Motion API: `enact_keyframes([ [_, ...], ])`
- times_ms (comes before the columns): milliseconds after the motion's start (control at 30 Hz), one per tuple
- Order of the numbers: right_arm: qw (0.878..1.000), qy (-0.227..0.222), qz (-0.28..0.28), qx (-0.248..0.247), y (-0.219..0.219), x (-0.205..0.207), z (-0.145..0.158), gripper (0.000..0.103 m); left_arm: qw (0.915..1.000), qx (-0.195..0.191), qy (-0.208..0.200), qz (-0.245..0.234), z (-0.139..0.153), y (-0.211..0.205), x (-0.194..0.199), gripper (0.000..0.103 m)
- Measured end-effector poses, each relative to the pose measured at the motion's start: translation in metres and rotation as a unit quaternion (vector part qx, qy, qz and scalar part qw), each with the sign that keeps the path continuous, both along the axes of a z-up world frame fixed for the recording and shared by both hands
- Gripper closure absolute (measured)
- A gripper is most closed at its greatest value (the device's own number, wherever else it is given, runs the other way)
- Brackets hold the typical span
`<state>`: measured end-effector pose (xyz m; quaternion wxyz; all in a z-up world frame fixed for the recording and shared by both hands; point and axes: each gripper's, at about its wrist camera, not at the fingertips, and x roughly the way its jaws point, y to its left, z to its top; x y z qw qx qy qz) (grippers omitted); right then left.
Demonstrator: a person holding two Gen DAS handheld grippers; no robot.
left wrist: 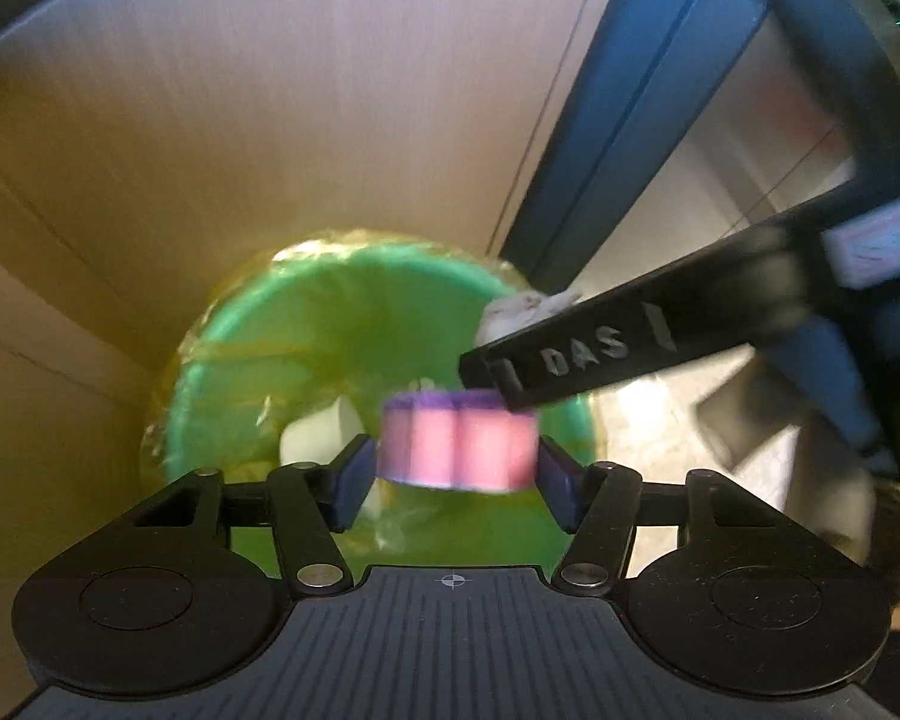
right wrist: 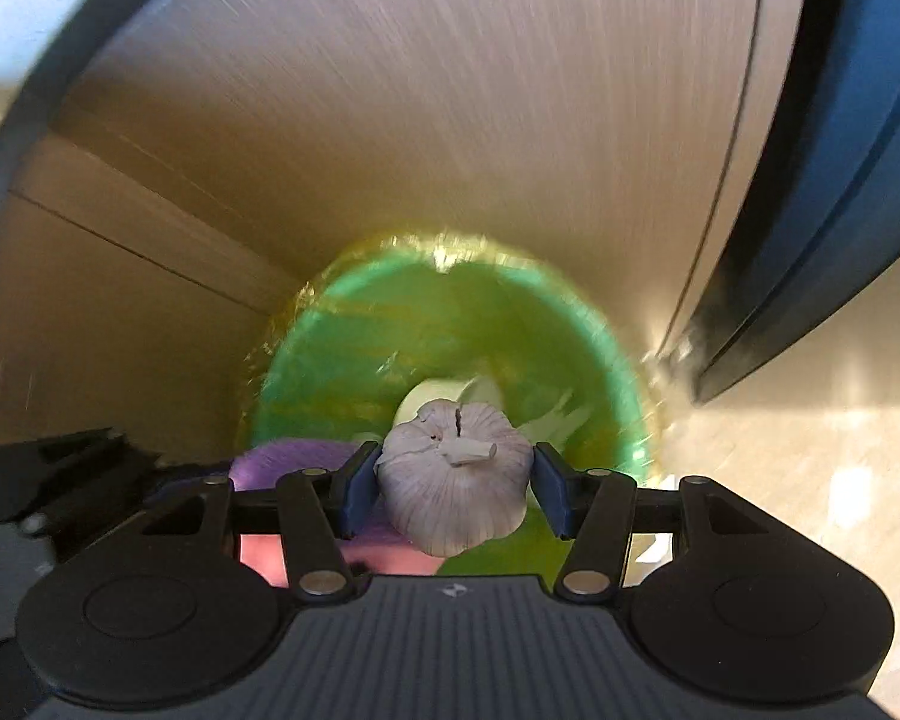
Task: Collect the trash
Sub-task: 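Open the left gripper over the bin while the right gripper releases the garlic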
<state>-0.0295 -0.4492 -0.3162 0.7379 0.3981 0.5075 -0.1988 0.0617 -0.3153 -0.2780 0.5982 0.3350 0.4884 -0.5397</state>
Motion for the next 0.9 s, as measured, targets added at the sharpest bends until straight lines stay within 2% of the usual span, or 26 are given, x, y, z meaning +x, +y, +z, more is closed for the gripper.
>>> enact_keyframes([
  [133, 0.998, 0.02, 0.006, 0.062, -0.005, 0.024, -0.055, 0.049, 0.9988, 0.043, -0.012, 0.02, -0.008, 0.006, 0.009, 0.039],
  [267, 0.99, 0.095, 0.02, 0.101, -0.001, 0.05, -0.124, 0.049, 0.9968, 0.071, -0.002, 0.036, -0.008, 0.014, 0.015, 0.039],
  [367, 0.98, 0.155, 0.037, 0.118, 0.008, 0.062, -0.167, 0.047, 0.996, 0.077, 0.012, 0.044, -0.005, 0.019, 0.021, 0.039],
  [467, 0.972, 0.19, 0.03, 0.132, 0.013, 0.064, -0.184, 0.035, 0.9955, 0.07, 0.026, 0.058, 0.001, 0.027, 0.025, 0.039],
  [500, 0.973, 0.187, 0.024, 0.136, 0.012, 0.065, -0.183, 0.031, 0.9948, 0.066, 0.034, 0.07, 0.004, 0.03, 0.028, 0.039],
  [600, 0.976, 0.172, 0.016, 0.134, 0.007, 0.062, -0.165, 0.031, 0.9929, 0.04, 0.05, 0.101, 0.017, 0.037, 0.036, 0.04],
  [700, 0.984, 0.149, 0.014, 0.098, 0.001, 0.064, -0.131, 0.031, 0.9905, -0.02, 0.057, 0.124, 0.048, 0.046, 0.044, 0.04],
  [800, 0.993, 0.111, 0.015, 0.044, -0.003, 0.06, -0.077, 0.031, 0.9834, -0.084, 0.059, 0.15, 0.086, 0.058, 0.051, 0.04],
  [900, 0.996, 0.073, 0.029, -0.044, 0.003, 0.062, -0.013, 0.031, 0.9694, -0.155, 0.064, 0.179, 0.13, 0.079, 0.058, 0.04],
])
